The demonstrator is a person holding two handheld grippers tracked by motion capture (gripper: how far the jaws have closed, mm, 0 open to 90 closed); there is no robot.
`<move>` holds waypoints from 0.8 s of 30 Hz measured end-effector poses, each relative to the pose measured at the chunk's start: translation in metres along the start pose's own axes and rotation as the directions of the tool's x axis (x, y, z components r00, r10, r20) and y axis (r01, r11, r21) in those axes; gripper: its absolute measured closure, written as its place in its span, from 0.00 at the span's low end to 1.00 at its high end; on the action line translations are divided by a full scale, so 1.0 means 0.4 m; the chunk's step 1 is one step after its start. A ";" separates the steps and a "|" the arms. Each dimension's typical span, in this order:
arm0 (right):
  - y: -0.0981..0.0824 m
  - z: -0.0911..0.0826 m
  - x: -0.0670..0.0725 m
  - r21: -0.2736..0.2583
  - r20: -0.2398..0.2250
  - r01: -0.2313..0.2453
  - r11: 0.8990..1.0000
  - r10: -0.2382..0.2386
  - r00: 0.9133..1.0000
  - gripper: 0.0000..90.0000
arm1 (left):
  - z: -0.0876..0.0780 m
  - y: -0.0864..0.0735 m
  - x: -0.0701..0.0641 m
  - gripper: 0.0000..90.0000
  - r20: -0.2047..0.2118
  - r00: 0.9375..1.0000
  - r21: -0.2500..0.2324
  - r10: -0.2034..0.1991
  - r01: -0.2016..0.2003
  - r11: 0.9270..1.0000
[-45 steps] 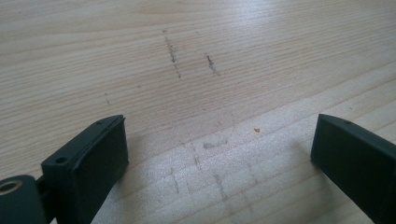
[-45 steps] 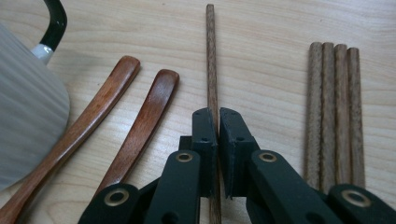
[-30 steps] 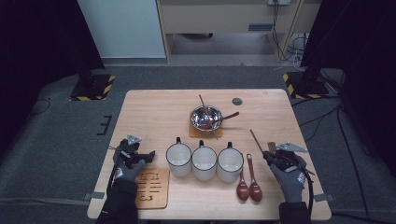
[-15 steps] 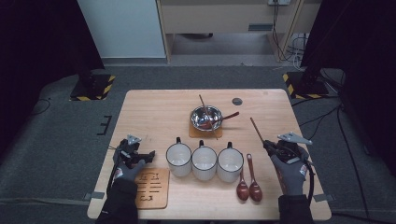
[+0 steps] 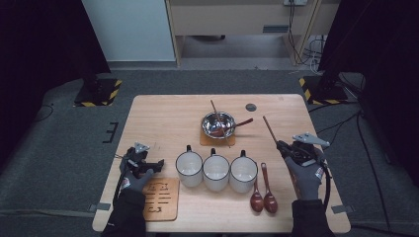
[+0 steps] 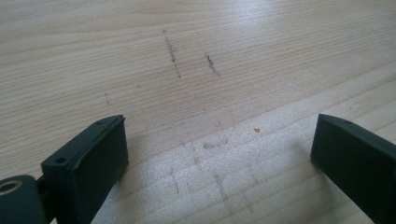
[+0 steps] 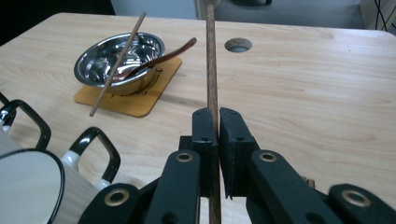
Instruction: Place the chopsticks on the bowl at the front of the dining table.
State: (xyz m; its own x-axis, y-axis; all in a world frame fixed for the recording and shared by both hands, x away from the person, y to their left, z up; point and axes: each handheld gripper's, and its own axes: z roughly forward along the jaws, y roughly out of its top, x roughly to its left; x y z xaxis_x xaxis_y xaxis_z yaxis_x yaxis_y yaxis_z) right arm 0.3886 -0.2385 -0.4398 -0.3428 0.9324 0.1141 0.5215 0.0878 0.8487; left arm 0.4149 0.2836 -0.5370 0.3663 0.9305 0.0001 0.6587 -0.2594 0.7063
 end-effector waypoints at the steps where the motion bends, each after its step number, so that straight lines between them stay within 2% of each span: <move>1: 0.003 0.000 0.000 -0.001 0.000 -0.001 1.000 0.001 1.000 0.95 | 0.000 0.000 0.000 0.03 0.000 1.000 0.000 0.000 0.000 1.000; 24: 0.109 0.012 0.028 -0.060 -0.005 0.009 0.998 -0.009 1.000 0.95 | 0.000 0.000 0.000 0.03 0.000 1.000 0.000 0.000 0.000 1.000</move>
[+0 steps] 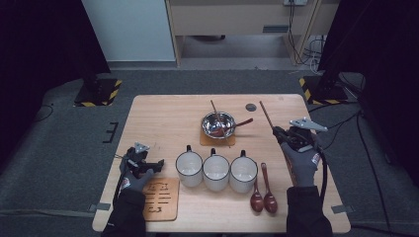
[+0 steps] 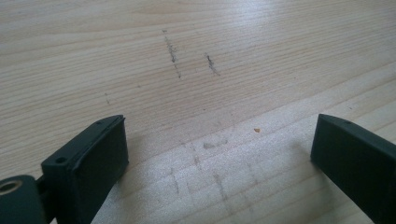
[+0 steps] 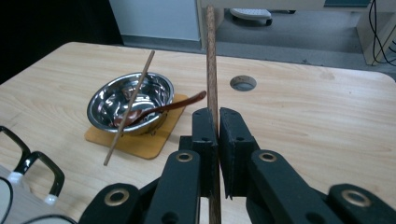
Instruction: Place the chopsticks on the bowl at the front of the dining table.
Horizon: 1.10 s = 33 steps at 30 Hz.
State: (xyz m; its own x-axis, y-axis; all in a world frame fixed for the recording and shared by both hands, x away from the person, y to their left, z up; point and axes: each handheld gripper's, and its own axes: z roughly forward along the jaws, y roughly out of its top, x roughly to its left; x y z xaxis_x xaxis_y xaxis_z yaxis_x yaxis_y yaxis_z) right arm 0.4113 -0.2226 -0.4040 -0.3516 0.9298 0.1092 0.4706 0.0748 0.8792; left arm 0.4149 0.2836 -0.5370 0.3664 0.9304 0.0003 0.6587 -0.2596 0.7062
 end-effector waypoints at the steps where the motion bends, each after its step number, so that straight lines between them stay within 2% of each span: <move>1: 0.004 0.001 0.002 -0.002 0.001 -0.002 1.000 0.002 1.000 0.95 | 0.000 0.000 0.000 0.03 0.000 1.000 0.000 0.000 0.000 1.000; 18: 0.073 0.034 0.036 -0.041 -0.019 0.006 0.999 -0.007 1.000 0.95 | 0.000 0.000 0.000 0.03 0.000 1.000 0.000 0.000 0.000 1.000; 33: 0.111 0.082 0.065 -0.051 -0.032 0.011 0.999 -0.012 0.999 0.95 | 0.000 0.000 0.000 0.03 0.000 1.000 0.000 0.000 0.000 1.000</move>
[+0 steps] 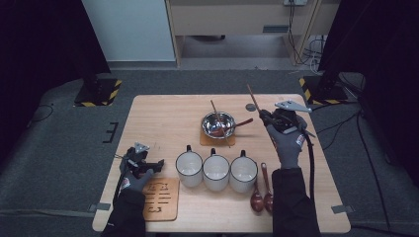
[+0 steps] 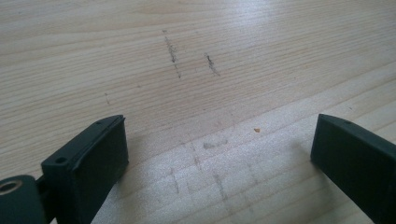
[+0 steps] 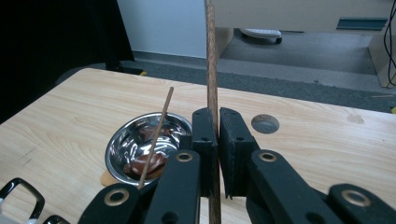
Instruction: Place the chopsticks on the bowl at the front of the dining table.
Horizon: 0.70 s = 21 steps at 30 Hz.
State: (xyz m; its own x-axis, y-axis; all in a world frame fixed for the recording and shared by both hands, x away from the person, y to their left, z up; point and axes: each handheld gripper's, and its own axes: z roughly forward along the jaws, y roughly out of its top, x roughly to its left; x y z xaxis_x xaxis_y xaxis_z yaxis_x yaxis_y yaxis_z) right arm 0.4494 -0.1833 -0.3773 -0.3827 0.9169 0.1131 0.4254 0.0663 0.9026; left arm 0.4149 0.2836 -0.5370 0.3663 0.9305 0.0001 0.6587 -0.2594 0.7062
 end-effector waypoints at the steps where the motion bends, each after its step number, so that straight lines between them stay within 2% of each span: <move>1: 0.002 0.004 0.003 0.001 -0.002 0.003 1.000 -0.003 1.000 0.95 | 0.000 0.000 0.000 0.03 0.000 1.000 0.000 0.000 0.000 1.000; 21: 0.033 0.088 0.031 -0.019 -0.025 0.001 1.000 -0.001 1.000 0.95 | 0.000 0.000 0.000 0.03 0.000 1.000 0.000 0.000 0.000 1.000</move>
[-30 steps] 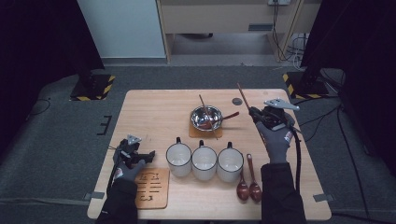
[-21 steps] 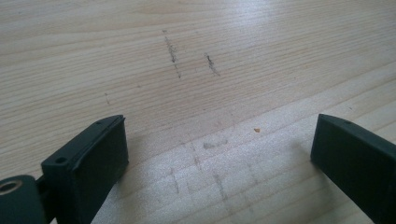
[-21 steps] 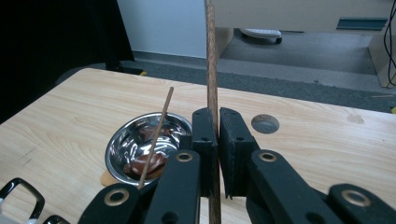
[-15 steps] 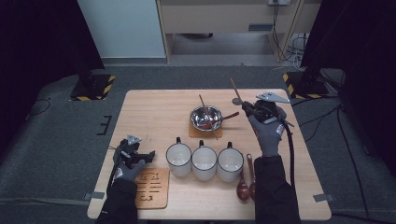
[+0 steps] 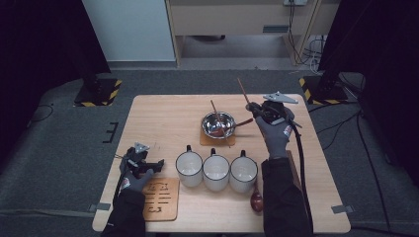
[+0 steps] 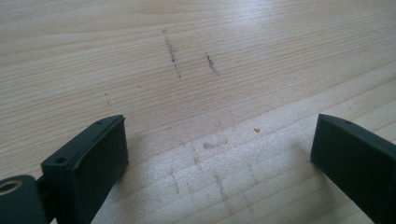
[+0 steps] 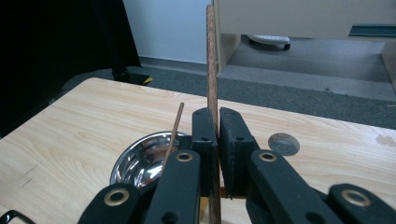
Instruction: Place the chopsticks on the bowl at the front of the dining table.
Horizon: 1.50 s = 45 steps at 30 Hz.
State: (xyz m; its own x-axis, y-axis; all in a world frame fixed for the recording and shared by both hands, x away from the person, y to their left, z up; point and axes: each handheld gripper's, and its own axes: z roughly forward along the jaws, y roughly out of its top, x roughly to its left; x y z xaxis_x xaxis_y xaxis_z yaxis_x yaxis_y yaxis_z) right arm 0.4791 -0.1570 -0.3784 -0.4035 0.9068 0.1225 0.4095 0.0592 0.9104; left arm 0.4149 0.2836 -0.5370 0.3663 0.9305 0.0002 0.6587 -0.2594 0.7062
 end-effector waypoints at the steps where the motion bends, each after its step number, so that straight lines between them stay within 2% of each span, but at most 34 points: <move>1: 0.001 0.005 0.001 0.000 0.000 0.001 1.000 -0.001 1.000 0.95 | 0.000 0.000 0.000 0.03 0.000 1.000 0.000 0.000 0.000 1.000; 9: 0.011 0.038 0.014 -0.007 -0.014 -0.007 1.000 0.007 1.000 0.95 | 0.000 0.000 0.000 0.03 0.000 1.000 0.000 0.000 0.000 1.000; 15: 0.015 0.066 0.022 0.005 0.002 0.000 1.000 0.000 1.000 0.95 | 0.000 0.000 0.000 0.03 0.000 1.000 0.000 0.000 0.000 1.000; 23: 0.020 0.101 0.032 0.001 -0.010 -0.011 1.000 0.011 1.000 0.95 | 0.000 0.000 0.000 0.03 0.000 1.000 0.000 0.000 0.000 1.000; 35: 0.003 0.153 0.038 0.007 -0.009 -0.023 1.000 0.023 1.000 0.95 | 0.000 0.000 0.000 0.03 0.000 1.000 0.000 0.000 0.000 1.000; 43: -0.003 0.173 0.043 0.010 -0.018 -0.013 1.000 0.013 1.000 0.95 | 0.000 0.000 0.000 0.03 0.000 1.000 0.000 0.000 0.000 1.000; 45: 0.001 0.176 0.048 0.020 -0.013 0.006 1.000 -0.006 1.000 0.95 | 0.000 0.000 0.000 0.03 0.000 1.000 0.000 0.000 0.000 1.000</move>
State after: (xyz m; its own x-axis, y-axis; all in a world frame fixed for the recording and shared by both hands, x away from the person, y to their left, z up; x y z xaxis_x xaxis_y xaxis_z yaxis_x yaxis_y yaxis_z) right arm 0.5291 -0.1102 -0.4036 -0.4166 0.9008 0.1223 0.4236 0.0734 0.9029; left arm 0.4149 0.2837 -0.5370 0.3666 0.9304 0.0001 0.6588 -0.2597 0.7061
